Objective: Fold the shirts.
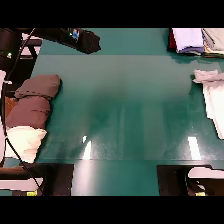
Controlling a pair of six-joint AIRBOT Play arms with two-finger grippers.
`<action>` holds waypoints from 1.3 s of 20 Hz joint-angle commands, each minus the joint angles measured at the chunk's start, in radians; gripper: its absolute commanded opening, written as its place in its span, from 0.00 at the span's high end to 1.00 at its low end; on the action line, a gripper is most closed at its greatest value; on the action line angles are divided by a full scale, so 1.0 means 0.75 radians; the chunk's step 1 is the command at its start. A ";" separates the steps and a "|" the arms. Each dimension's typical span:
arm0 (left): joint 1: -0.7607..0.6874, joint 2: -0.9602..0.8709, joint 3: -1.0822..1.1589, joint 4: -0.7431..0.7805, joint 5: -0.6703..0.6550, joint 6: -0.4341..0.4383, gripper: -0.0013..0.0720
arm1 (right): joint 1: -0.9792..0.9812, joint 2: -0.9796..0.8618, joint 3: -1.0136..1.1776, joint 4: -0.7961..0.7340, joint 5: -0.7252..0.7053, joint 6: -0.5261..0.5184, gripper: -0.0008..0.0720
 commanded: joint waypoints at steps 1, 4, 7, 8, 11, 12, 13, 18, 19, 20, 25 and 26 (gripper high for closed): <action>-0.006 0.001 -0.001 -0.003 0.011 -0.001 0.95 | -0.060 0.005 0.015 0.038 -0.116 -0.006 0.97; -0.006 0.001 -0.001 -0.003 0.011 0.000 0.95 | -0.037 0.005 0.133 0.093 -0.156 -0.039 0.97; -0.005 0.001 -0.001 -0.002 0.010 0.001 0.95 | -0.035 0.005 0.293 0.093 -0.105 -0.037 0.97; -0.006 0.001 -0.001 -0.002 0.010 0.001 0.95 | -0.036 0.005 0.332 0.085 -0.073 -0.037 0.97; -0.005 0.001 -0.001 -0.002 0.001 0.001 0.95 | -0.075 0.006 0.397 0.080 0.062 -0.033 0.97; -0.006 0.001 -0.001 -0.003 -0.005 0.001 0.95 | -0.093 0.012 0.391 0.080 0.098 -0.030 0.97; -0.005 0.001 -0.001 -0.003 -0.010 0.001 0.95 | -0.114 0.028 0.368 0.047 0.126 0.003 0.97; -0.005 0.001 -0.001 -0.003 -0.022 0.002 0.95 | -0.206 0.214 0.057 -0.263 0.182 0.063 0.97; -0.006 0.001 -0.001 -0.003 -0.023 0.002 0.95 | -0.232 0.260 -0.036 -0.308 0.184 0.074 0.97; -0.005 0.001 -0.001 -0.003 -0.025 0.003 0.95 | -0.257 0.299 -0.123 -0.337 0.186 0.080 0.97; -0.005 0.001 -0.001 -0.002 -0.032 0.013 0.95 | -0.396 0.476 -0.531 -0.339 0.247 0.079 0.90; -0.005 0.001 -0.001 -0.002 -0.034 0.013 0.95 | -0.424 0.503 -0.588 -0.339 0.247 0.076 0.60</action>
